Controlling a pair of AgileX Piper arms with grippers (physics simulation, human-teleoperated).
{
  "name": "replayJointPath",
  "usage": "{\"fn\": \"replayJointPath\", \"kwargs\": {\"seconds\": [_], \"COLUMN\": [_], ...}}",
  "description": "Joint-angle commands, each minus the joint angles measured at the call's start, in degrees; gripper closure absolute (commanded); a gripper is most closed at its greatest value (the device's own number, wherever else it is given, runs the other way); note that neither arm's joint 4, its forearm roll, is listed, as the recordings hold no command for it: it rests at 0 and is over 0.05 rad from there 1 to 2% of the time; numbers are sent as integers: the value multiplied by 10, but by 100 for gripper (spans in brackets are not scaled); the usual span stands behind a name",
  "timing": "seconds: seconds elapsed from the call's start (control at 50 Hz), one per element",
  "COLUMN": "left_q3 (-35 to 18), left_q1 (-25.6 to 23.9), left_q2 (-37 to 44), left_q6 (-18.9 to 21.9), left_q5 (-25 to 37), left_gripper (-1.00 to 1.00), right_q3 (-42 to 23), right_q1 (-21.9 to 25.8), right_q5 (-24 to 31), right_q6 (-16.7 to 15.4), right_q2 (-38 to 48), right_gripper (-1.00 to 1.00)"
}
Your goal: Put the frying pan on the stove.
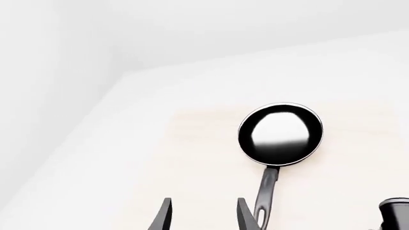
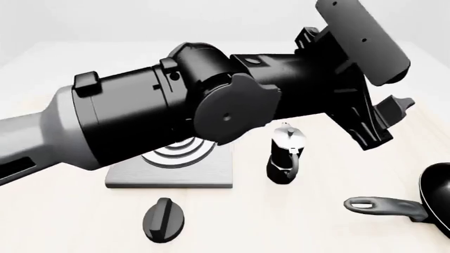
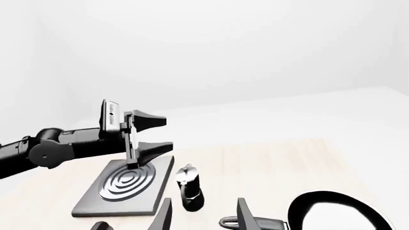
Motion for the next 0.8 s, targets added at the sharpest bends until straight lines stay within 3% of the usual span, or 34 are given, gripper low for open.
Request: {"fn": "replayJointPath", "kwargs": {"seconds": [0.02,0.36,0.54,0.8], "left_q3": [-55,-168,-199,-203], "left_q1": [-17,-20,-26,-46], "left_q2": [42,126,146,161], "left_q6": [0,-8,-21,-43], "left_q5": [39,110,133,147], "left_gripper": [-100,-100,-100,-100], "right_q3": [0,1,1,0], "right_q1": [0,0,1,-1], "right_q5": [0,0,0,0], "right_q6": [2,5,3,4], "right_q2": [0,0,0,0], "right_gripper": [-100,-100,-100,-100]}}
